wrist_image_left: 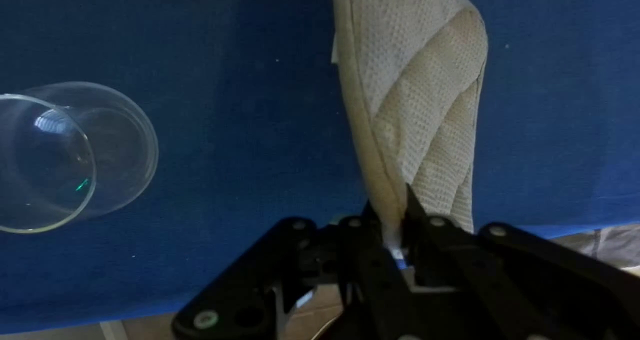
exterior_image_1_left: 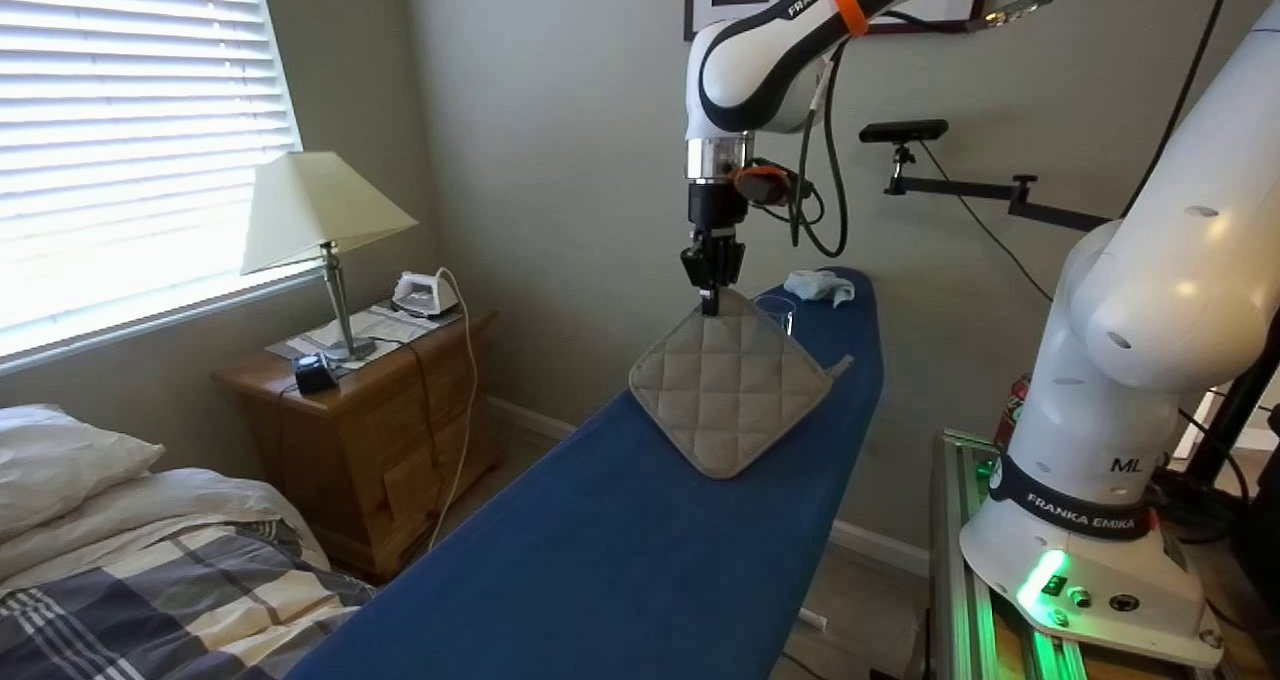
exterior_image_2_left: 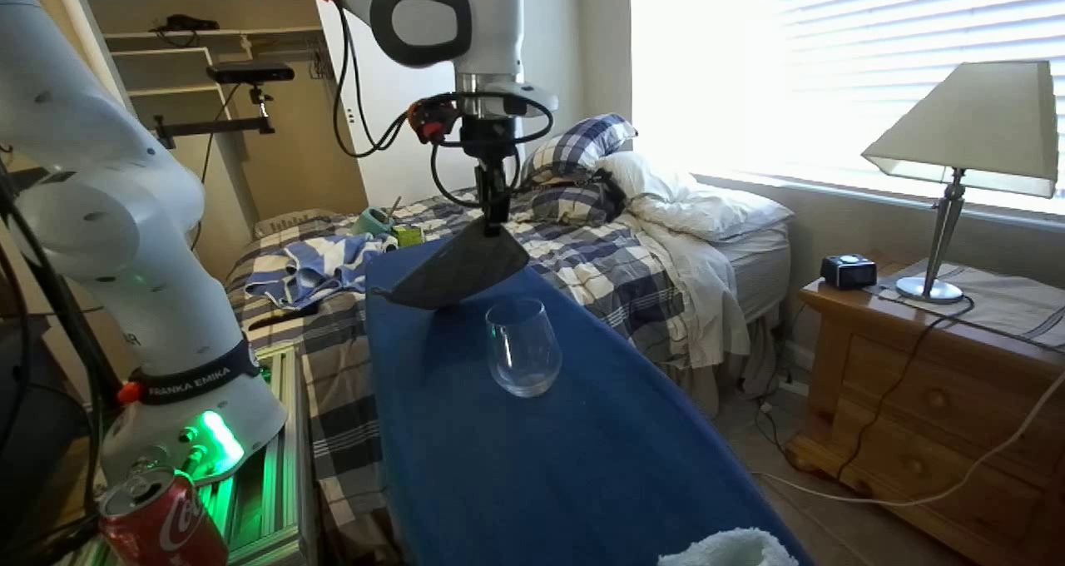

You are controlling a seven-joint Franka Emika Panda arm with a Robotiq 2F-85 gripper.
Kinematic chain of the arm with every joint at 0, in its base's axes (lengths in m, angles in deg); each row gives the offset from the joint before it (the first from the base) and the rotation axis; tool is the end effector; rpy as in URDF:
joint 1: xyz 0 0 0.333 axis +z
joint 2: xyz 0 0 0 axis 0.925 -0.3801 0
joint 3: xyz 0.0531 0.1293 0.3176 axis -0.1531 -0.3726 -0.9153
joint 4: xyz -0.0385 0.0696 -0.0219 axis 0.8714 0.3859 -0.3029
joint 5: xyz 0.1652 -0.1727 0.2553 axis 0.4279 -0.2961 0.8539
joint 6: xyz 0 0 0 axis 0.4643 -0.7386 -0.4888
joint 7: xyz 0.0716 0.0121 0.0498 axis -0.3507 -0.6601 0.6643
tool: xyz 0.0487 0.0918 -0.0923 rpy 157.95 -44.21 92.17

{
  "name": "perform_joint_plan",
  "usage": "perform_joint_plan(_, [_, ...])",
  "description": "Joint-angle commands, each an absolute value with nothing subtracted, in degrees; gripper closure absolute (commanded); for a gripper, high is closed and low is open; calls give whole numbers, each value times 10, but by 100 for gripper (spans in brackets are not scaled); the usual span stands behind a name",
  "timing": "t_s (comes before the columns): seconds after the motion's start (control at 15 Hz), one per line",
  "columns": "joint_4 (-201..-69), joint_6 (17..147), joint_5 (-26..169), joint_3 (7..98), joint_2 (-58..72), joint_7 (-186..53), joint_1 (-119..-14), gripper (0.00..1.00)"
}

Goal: Put the mat on the cup

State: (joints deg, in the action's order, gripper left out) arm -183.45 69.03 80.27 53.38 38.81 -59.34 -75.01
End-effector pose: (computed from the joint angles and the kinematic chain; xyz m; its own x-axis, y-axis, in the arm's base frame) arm 0.3832 -0.0741 0.4118 0.9746 -0.2095 -0.0796 -0.2173 -0.9703 -0.1064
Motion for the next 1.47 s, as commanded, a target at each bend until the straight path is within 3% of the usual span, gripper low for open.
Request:
perform_joint_plan(0.0, [-1838, 688, 790, 544, 395, -599, -750, 98])
perform_joint_plan(1.4, [-1878, 722, 686, 613, 506, -666, -872, 98])
